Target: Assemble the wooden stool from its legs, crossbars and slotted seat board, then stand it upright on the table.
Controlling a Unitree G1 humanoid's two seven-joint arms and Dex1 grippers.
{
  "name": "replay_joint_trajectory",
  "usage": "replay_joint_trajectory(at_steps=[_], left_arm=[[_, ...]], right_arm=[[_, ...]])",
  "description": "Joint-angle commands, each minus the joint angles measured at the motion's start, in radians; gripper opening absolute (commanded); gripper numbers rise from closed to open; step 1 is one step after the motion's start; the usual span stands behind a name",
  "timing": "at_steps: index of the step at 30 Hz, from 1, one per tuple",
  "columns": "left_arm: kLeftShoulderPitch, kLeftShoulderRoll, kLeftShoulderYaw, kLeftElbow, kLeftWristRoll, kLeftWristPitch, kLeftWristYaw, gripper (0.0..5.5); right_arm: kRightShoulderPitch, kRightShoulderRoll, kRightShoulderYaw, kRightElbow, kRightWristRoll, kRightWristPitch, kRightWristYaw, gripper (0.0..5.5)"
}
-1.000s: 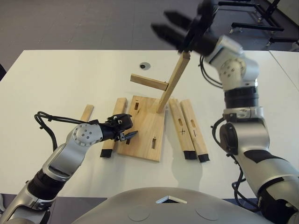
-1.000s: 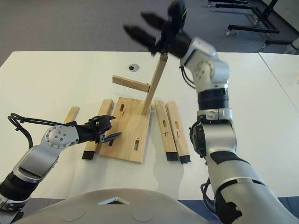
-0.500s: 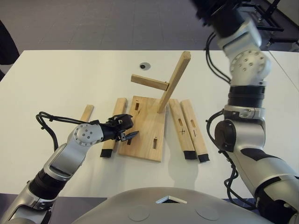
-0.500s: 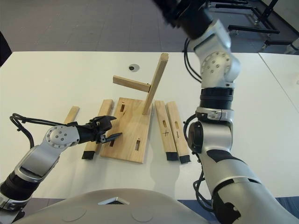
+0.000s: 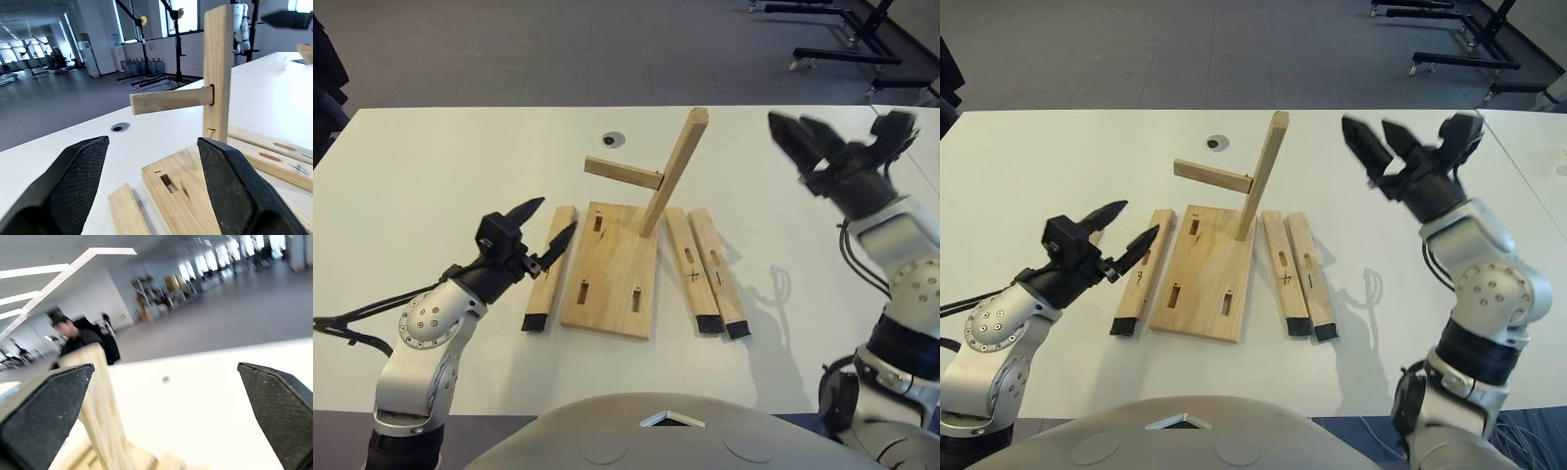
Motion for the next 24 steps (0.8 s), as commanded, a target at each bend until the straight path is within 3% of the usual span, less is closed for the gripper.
replay_joint_trajectory(at_steps=[1,6,24], left_arm=[[-0.036,-0.044,0.015,-0.008,0.036,-0.001,0.097,3.31],[-0.059,-0.061,-0.03,-0.022,0.087,0.023,0.159,3.31],[-0.075,-0.058,-0.077,-0.037,0.104,0.058,0.189,3.31]], right_arm=[[0.212,-0.073,0.215,-0.068,-0.311,-0.057,-0.078,5.39],[0.378,-0.063,0.398,-0.173,-0.448,-0.004,-0.12,5.39],[0.384,-0.075,0.427,-0.168,-0.536,0.045,-0.051,5.39]])
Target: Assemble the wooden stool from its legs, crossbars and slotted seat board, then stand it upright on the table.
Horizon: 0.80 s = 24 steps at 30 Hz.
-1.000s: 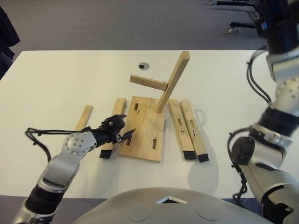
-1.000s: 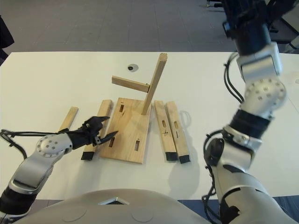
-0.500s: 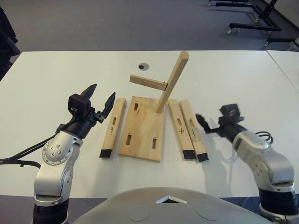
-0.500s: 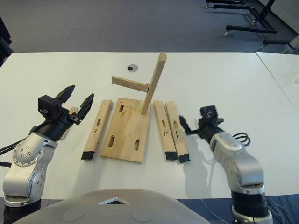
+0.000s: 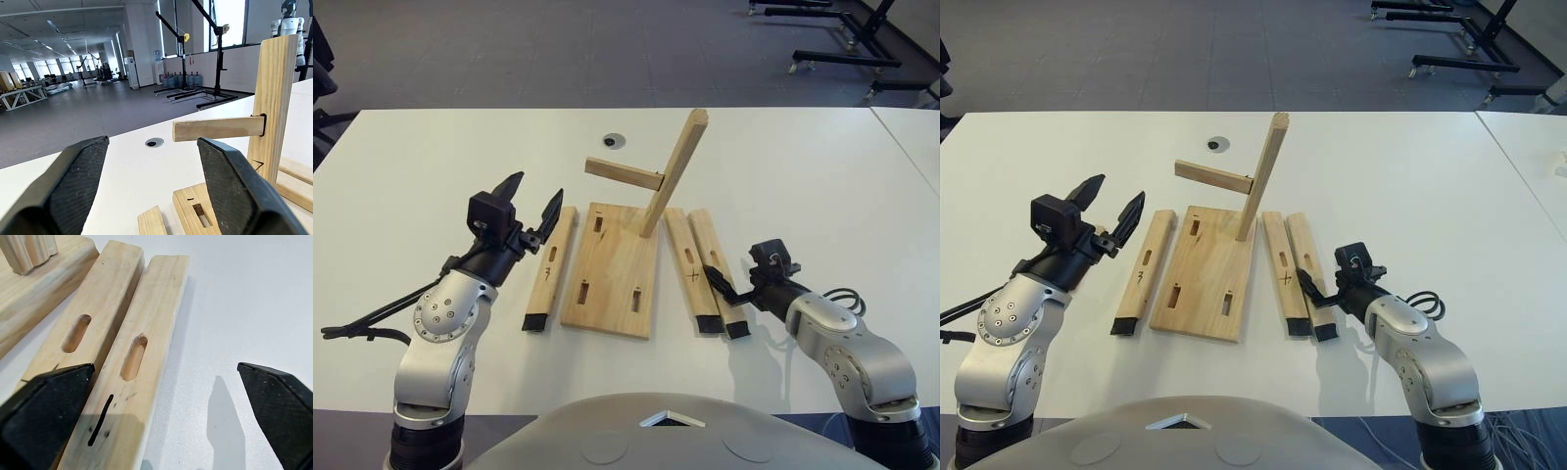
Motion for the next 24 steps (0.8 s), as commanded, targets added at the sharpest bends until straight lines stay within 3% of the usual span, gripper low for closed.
replay_joint_trajectory(at_steps=[1,13,24], left_arm=[[-0.012,0.008,-0.003,0.005,0.01,0.008,-0.004,3.31],[-0.038,0.027,-0.012,0.043,0.03,-0.013,-0.027,3.31],[0.002,0.017,-0.024,0.032,0.061,-0.024,-0.016,3.31]], right_arm=[[-0.004,-0.023,0.03,0.011,-0.039,0.024,0.011,5.39],[0.021,-0.038,0.075,0.019,-0.116,0.03,0.051,5.39],[0.017,-0.014,0.025,-0.089,-0.028,0.332,0.044,3.63]])
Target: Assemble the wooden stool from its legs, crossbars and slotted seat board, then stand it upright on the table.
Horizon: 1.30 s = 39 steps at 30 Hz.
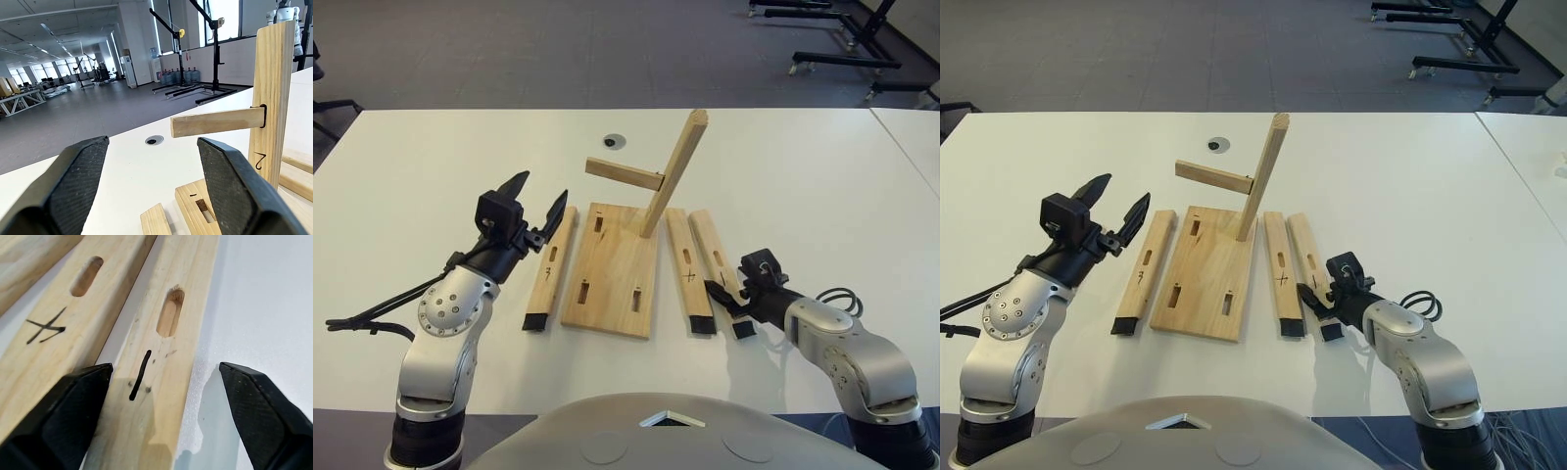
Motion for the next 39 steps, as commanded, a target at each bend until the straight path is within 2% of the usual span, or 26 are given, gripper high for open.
replay_joint_trajectory(at_steps=[1,10,17,19,23,25,30,34,39], left_arm=[[0.013,-0.001,-0.014,-0.002,0.021,-0.003,0.006,3.31],[0.011,0.002,-0.025,0.003,0.035,-0.007,-0.002,3.31],[-0.01,0.01,-0.03,0.023,0.041,-0.015,-0.009,3.31],[-0.024,0.012,-0.025,0.033,0.037,-0.015,-0.014,3.31],[-0.049,0.015,-0.002,0.041,-0.004,-0.008,-0.042,3.31],[-0.08,0.016,0.027,0.06,-0.041,-0.011,-0.061,3.31],[-0.204,0.006,0.102,0.092,-0.235,0.013,-0.137,3.31],[-0.245,0.004,0.149,0.06,-0.419,0.049,-0.178,3.31],[-0.264,0.038,0.184,-0.014,-0.678,0.106,-0.23,3.31]], right_arm=[[0.005,0.011,-0.003,0.004,0.008,0.118,-0.018,3.44],[-0.067,0.153,-0.086,0.045,0.014,0.318,-0.083,2.02],[-0.202,0.246,-0.104,0.146,-0.057,0.282,-0.173,2.02],[-0.263,0.285,-0.133,0.194,-0.083,0.23,-0.208,2.02],[-0.277,0.201,-0.259,0.188,-0.084,0.028,-0.142,2.02],[-0.359,0.21,-0.302,0.214,-0.076,-0.044,-0.151,2.02],[-0.558,0.215,-0.376,0.283,-0.057,-0.381,-0.125,2.02],[-0.687,0.183,-0.421,0.335,0.088,-0.537,0.039,2.02],[-0.782,0.155,-0.44,0.313,0.358,-0.548,0.228,2.02]])
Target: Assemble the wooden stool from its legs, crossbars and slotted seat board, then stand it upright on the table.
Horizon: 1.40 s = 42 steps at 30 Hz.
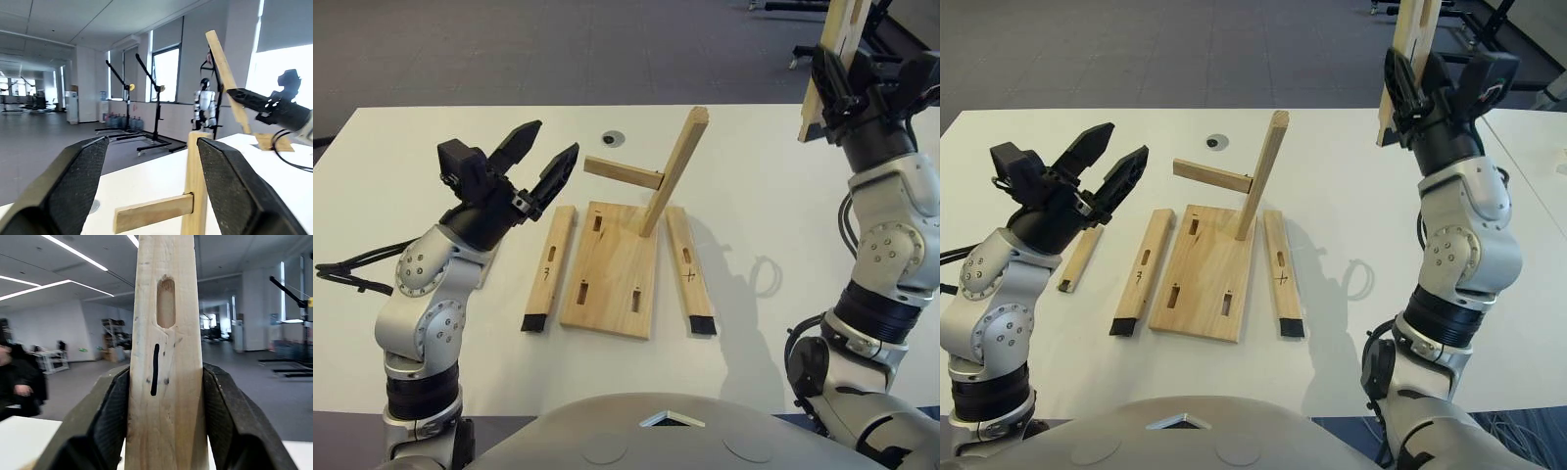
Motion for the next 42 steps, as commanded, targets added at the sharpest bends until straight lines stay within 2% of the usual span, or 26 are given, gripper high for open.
replay_joint_trajectory(at_steps=[1,8,13,22,30,34,42], left_arm=[[-0.023,0.044,0.025,-0.067,-0.184,0.053,-0.034,3.31],[-0.07,0.101,0.036,-0.081,-0.456,0.106,-0.044,3.31],[-0.083,0.135,-0.003,-0.09,-0.553,0.132,-0.087,3.31],[-0.103,0.114,-0.03,-0.073,-0.635,0.124,-0.041,3.31],[-0.123,0.116,-0.073,-0.07,-0.596,0.12,-0.013,3.31],[-0.128,0.111,-0.08,-0.076,-0.6,0.112,-0.012,3.31],[-0.123,0.094,-0.086,-0.091,-0.605,0.1,-0.007,3.31]], right_arm=[[-0.075,-0.029,0.004,-0.038,0.188,0.012,0.116,2.02],[-0.038,-0.099,0.115,-0.124,0.414,0.11,0.275,2.02],[0.017,-0.133,0.224,-0.171,0.465,0.141,0.384,2.02],[0.032,-0.136,0.366,-0.174,0.439,0.118,0.49,2.02],[-0.025,-0.109,0.452,-0.16,0.45,0.128,0.509,2.02],[-0.002,-0.131,0.514,-0.17,0.369,0.093,0.56,2.02],[0.014,-0.134,0.539,-0.164,0.336,0.077,0.598,2.02]])
